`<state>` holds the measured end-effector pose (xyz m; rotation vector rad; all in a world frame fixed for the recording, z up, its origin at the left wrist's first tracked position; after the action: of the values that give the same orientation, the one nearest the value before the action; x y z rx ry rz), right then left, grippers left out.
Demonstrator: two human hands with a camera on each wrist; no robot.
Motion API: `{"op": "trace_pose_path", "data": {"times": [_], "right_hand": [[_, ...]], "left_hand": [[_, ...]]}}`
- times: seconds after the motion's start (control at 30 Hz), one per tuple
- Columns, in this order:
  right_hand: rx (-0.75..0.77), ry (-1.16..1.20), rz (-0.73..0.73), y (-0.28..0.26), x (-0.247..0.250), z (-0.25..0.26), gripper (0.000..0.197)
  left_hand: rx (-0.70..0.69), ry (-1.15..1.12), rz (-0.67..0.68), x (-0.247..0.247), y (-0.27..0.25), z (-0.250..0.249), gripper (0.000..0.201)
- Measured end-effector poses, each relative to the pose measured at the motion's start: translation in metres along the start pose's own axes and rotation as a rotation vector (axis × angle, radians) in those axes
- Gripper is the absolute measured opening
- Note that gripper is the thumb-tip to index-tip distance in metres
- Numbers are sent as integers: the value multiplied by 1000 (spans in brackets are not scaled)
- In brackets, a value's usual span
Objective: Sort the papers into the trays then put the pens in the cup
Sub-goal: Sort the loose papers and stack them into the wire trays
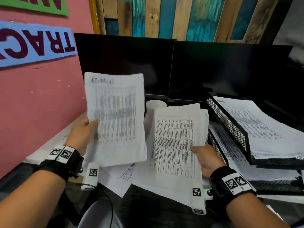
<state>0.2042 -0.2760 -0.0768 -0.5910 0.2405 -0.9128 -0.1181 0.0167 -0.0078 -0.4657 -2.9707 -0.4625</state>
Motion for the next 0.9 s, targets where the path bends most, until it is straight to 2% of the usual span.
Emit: {"op": "trace_pose_path", "data": {"times": [0.23,0.33,0.4,0.47,0.5,0.6,0.7,0.8,0.9], "right_hand": [[-4,104,45,-7,-26,4,27],[18,184,42,-13,-32,8,24],[33,221,60,-17,-35,10,30],[40,198,100,-19,-39,10,47],[63,161,117,-19,-42,11,50],[153,-12,93,-7,-45,11,34],[153,-84,44,5,-42,6,38],[102,-21,30,18,-35,-1,37],[55,18,23,30,-32,-7,31]], "left_hand": [[115,49,279,-93,-33,20,15],[144,-17,334,-122,-41,25,16],[122,-25,345,-131,-44,22,21],[101,-9,350,-134,-45,20,21],[88,0,351,-134,-47,18,18],[40,26,355,-127,-42,17,7],[-12,243,346,-104,-29,20,7],[15,538,408,-82,-21,33,17],[152,751,549,-73,-23,54,58]]}}
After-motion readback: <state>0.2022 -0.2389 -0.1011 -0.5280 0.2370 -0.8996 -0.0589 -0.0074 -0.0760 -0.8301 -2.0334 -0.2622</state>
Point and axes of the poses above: each hand's wrist, its own y-axis towards the middle knuckle, its own x-axis out of the back of the hand, z = x × y, the point moved 8 cm from there along y, towards the middle knuckle, and after that the axes turned 13 degrees about -x, right-handed, at the moved point
